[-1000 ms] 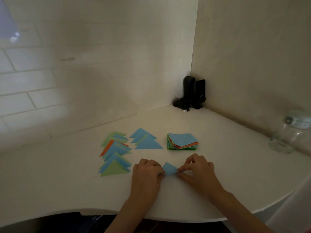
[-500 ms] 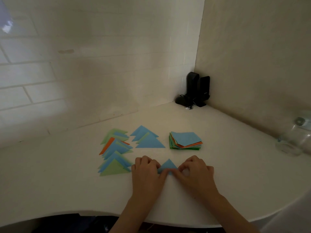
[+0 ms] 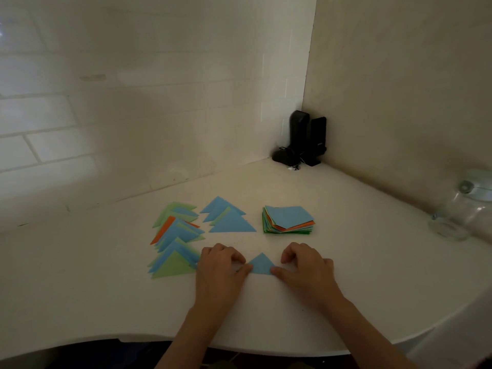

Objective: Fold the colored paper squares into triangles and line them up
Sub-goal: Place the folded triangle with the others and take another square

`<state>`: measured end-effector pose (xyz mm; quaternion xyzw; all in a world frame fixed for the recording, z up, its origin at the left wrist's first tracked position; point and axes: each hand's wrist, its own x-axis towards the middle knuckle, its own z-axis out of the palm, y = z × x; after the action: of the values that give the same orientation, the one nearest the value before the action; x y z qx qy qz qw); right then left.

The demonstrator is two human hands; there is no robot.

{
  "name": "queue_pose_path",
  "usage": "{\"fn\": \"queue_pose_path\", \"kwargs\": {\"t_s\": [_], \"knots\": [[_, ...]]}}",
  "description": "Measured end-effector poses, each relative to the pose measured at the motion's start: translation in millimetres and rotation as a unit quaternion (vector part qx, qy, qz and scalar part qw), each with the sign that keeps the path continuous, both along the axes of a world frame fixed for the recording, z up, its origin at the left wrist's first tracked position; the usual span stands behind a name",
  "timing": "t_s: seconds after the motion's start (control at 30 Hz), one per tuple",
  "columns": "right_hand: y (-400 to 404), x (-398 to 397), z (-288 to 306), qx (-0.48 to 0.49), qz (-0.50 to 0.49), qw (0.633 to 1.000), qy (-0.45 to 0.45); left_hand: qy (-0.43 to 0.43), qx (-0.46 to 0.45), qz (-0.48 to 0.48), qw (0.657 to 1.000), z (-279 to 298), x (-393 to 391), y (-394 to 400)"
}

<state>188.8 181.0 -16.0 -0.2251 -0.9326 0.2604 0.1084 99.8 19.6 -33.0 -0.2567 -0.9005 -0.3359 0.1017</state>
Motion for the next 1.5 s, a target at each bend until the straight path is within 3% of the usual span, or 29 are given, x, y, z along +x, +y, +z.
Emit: {"fn": "queue_pose_path", "kwargs": {"t_s": [0.3,0.47,0.63,0.73,0.97,1.1,1.2,1.4,1.5], "knots": [[5.3,6.8,6.9,-0.052,0.016,0.998,-0.020,-0.059,0.055,-0.040,0.996,0.3,-6.3,-9.9],[1.0,6.9,3.3,-0.033,0.007,0.999,-0.007,0.031,-0.012,-0.022,0.999,0.8,12.4,3.0],[-0.6,8.0,2.0,-0.016,0.011,1.000,0.009,0.045,-0.039,0.029,0.998,4.4,34.0,20.4],[-1.0,9.4,0.6,-0.014,0.013,0.999,0.025,-0.007,-0.094,0.036,0.995,9.8,32.0,23.0],[1.1,10.4,-3.5,0.003,0.024,0.998,0.050,-0.108,-0.010,-0.026,0.994,10.1,17.2,19.0],[11.7,3.8,-4.0,-0.015,0.036,0.986,0.159,-0.091,0.011,-0.030,0.995,6.1,5.6,12.8],[28.3,-13.8,-5.2,0.046,0.011,0.975,0.218,-0.064,0.012,0.015,0.998,6.8,-15.1,7.4],[48.9,-44.9,-2.7,0.126,0.018,0.988,0.083,-0.045,0.042,0.048,0.997,16.6,-55.2,7.2],[45.3,-48.5,-4.5,0.178,0.008,0.982,0.064,-0.019,0.027,0.060,0.998,13.5,-68.4,11.7]]}}
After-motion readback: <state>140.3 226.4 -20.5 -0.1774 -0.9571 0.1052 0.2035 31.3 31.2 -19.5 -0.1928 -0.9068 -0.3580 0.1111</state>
